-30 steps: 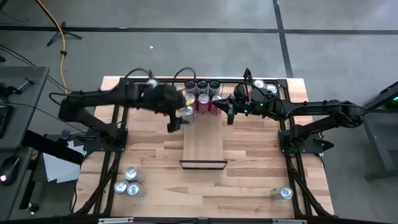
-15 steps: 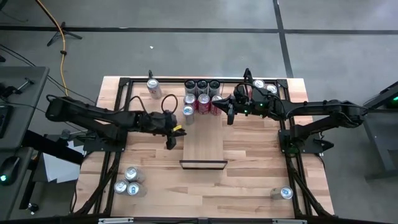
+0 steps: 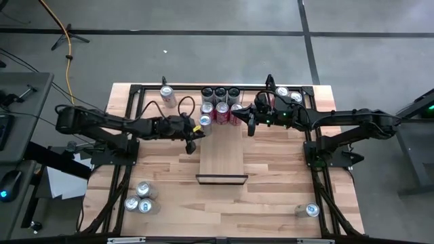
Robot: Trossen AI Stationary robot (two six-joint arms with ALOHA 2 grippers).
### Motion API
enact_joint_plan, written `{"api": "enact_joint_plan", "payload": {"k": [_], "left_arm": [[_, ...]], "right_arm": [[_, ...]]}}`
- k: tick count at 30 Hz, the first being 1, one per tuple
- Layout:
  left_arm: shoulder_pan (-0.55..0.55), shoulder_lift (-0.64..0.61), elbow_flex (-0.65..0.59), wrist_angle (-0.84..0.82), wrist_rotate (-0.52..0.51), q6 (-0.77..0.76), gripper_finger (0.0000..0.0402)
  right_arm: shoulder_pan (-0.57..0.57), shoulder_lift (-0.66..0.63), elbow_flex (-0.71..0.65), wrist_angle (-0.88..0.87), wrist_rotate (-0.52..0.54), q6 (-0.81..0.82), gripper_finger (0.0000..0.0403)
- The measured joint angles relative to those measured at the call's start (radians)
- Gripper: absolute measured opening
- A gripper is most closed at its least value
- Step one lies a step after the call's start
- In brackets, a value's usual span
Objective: Place canned beverage on shelf
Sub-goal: Put the top left blue soda can on the shelf
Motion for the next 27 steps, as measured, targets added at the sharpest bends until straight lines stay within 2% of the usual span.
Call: {"api": "enact_joint_plan", "payload": {"k": [8,22,24,27], "left_arm": [[0.077,0.035,0.000,0.050,0.099,0.014,0.0000],[0.080,0.035,0.000,0.052,0.086,0.021,0.0000],[0.080,0.022,0.000,0.047,0.109,-0.005,0.0000],[0.078,-0.037,0.001,0.050,0.200,-0.047,0.0000]], "right_arm": [[0.000,0.000,0.000,-0.002,0.000,0.000,0.0000],[0.000,0.000,0.000,-0.002,0.000,0.000,0.0000],[0.000,0.000,0.000,-0.001,0.000,0.000,0.0000],[0.000,0.000,0.000,0.008,0.002,-0.007,0.0000]]}}
